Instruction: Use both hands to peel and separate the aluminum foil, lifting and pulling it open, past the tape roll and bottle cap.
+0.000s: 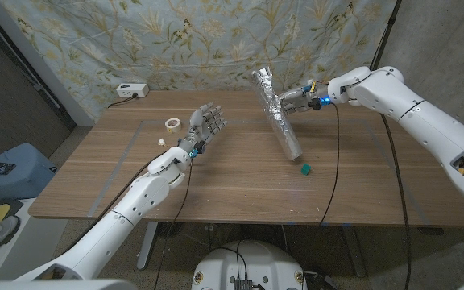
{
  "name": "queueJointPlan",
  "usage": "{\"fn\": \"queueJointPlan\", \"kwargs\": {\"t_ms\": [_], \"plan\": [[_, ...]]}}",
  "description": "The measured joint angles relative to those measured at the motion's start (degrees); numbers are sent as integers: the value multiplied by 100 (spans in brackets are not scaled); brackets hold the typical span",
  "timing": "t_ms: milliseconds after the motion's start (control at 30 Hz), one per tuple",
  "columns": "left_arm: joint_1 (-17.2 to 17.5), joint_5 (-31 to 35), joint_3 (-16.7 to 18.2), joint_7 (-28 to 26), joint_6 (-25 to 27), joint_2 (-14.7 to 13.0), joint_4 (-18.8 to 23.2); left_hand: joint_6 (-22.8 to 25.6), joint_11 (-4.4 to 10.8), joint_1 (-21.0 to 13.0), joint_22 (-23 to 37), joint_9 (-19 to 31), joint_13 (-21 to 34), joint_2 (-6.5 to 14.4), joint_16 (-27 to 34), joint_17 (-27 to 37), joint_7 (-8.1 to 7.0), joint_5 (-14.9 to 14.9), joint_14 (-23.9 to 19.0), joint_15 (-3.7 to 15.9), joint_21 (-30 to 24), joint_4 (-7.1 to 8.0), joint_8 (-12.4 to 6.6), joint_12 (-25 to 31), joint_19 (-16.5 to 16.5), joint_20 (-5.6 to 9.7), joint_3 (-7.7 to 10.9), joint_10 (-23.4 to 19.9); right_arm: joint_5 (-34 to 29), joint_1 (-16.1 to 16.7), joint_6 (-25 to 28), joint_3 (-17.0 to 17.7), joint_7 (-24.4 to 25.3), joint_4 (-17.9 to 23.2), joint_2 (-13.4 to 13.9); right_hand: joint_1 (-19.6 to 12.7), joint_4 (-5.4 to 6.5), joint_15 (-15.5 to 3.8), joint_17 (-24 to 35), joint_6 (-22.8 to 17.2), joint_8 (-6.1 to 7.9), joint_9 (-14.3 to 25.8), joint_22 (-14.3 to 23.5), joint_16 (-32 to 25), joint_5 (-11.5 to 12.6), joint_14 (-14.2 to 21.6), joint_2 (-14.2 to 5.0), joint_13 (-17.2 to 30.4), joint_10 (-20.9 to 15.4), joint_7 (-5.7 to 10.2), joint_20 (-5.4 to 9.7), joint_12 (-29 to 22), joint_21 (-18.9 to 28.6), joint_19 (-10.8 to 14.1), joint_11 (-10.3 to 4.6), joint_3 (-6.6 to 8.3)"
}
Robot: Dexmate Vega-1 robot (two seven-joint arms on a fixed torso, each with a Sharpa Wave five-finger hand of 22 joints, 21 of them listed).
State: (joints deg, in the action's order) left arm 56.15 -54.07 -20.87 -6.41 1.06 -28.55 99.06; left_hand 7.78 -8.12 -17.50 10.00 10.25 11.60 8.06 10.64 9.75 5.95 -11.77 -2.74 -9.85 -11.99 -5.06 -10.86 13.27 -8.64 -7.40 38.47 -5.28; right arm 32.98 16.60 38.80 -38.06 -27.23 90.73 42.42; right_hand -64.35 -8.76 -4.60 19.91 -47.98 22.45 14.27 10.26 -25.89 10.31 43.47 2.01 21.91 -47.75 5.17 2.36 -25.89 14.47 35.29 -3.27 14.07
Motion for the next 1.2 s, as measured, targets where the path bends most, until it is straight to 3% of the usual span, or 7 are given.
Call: {"fn": "queueJointPlan", "kwargs": {"t_ms": [200, 367, 467, 500, 633, 867, 1200], "plan": [[83, 197, -39, -707, 236, -30, 415, -63, -37, -351, 0, 0, 27, -132, 1, 0, 102, -104, -140, -60, -20, -396, 0, 14, -143, -81, 62, -37, -39, -34, 191, -13, 266, 60, -19, 1, 0, -9, 1, 5, -16, 0, 29, -25, -1, 27, 0, -20, -11, -6, 0, 2, 0, 0, 11, 0], [113, 253, -58, -1129, 450, -47, 591, -104, -37, -536, 0, 0, 42, -202, 1, 5, 143, -138, -148, -69, -20, -509, 0, 14, -216, -93, 90, -36, -65, -87, 303, -46, 394, 132, -34, 1, 0, -10, 1, -46, -17, -1, 29, -25, -2, 91, -1, -31, -42, -57, -41, -45, 21, 40, 43, 0], [113, 253, -58, -1297, 585, -47, 591, -145, -39, -662, 0, 0, 54, -227, 1, 27, 184, -159, -179, -100, -20, -523, 0, 14, -232, -109, 104, -34, -65, -133, 303, -90, 394, 179, -47, 1, 0, -9, 1, -47, -15, -2, 29, -25, -19, 109, -1, -31, -61, -59, -41, -45, 38, 40, 62, 0], [139, 246, -84, -1347, 633, -102, 902, -166, -41, -675, 0, 0, 54, -224, 1, 27, 205, -159, -179, -100, -20, -539, 0, 14, -232, -109, 121, -32, -175, -144, 559, -105, 675, 191, -51, 1, 0, -9, 1, -47, -14, -2, 29, -25, -19, 109, -1, -29, -61, -60, -42, -45, 38, 41, 63, 0], [140, 205, -91, -1478, 787, -138, 1027, -232, -60, -831, 0, 0, 53, -313, 1, 27, 271, -181, -232, -152, -20, -556, 0, 14, -309, -185, 117, -13, -248, -186, 667, -154, 808, 240, -66, 1, 0, -9, 1, -66, -13, 4, 29, -25, -19, 110, -1, -3, -75, -78, -73, -45, 38, 72, 76, 0], [142, 88, -92, -1814, 1077, -172, 1158, -112, -162, -1535, 0, 31, 131, -649, 1, 26, 461, -202, -477, -214, -106, -594, -88, 59, -859, -406, 79, -116, -329, -252, 763, -269, 937, 364, -92, 1, 0, -9, 1, -66, -10, 24, 29, -25, -20, 109, -1, 3, -79, -79, -73, -43, 36, 71, 84, 0], [160, -102, -87, -2120, 1344, -194, 1550, 22, -215, -2073, 11, 30, 186, -861, 45, 54, 554, -202, -649, -202, -106, -552, -147, 137, -1129, -446, -73, -234, -723, -341, 1081, -445, 1382, 500, -154, 1, 0, -39, -2, -65, -11, 37, 28, -24, -24, 141, -1, 3, -83, -80, -103, -41, 35, 101, 103, 0]]}}
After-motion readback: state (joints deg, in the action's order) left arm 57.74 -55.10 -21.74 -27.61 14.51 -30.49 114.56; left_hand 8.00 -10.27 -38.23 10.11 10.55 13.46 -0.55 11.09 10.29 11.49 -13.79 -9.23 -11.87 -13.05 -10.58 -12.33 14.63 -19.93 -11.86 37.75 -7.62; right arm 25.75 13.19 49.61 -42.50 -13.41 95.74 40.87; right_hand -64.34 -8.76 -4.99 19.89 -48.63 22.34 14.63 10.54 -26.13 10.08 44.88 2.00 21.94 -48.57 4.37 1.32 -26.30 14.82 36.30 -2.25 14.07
